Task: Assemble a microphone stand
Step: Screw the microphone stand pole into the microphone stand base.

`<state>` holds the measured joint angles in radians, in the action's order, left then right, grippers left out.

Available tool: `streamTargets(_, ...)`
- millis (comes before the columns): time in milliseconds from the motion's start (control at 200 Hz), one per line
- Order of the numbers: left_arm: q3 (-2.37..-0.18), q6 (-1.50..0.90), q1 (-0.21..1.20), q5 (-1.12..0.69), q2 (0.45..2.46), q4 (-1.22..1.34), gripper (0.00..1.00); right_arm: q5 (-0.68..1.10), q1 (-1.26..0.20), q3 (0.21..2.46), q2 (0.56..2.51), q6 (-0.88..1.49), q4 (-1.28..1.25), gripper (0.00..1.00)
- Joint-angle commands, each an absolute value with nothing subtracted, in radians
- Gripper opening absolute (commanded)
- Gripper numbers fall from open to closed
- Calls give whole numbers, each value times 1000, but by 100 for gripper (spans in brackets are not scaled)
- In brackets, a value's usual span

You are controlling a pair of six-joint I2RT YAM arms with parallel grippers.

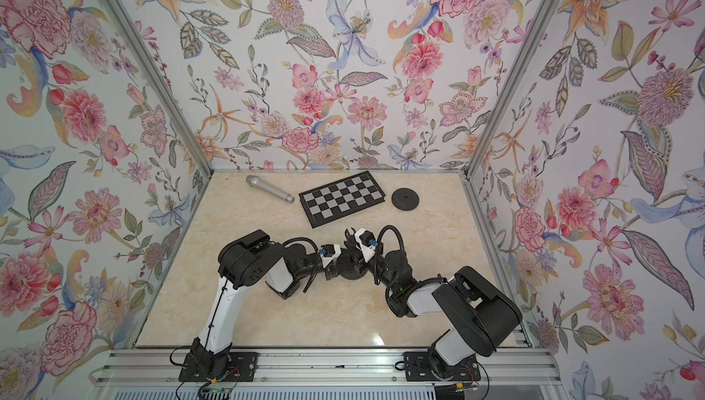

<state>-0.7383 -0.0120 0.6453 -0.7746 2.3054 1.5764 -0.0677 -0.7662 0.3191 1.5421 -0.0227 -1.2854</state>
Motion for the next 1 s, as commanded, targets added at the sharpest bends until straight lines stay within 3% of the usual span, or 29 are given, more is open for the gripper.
streamTargets(0,-722,20,644,-717,2354,1425,49,-557,-926,304,1617,130,-1227,0)
streamTargets(150,-721,21,644,-719,2356,1419,49,-602,-1071,359,1749,56,-1339,0)
streamTargets(270,-719,30,644,-710,2346,1415,49,-533,-1069,373,1726,7,-1321,0)
streamTargets(395,-720,20,646,-715,2352,1422,49,-299,-1003,340,1660,-31,-1296,33)
streamTargets(520,-716,31,643,-709,2341,1419,49,-39,-893,268,1552,-89,-1243,53)
streamTargets(741,-715,33,643,-716,2345,1429,49,455,-620,228,1385,-154,-1094,63)
streamTargets(996,-712,34,644,-719,2344,1439,49,716,-455,371,1398,-227,-965,64)
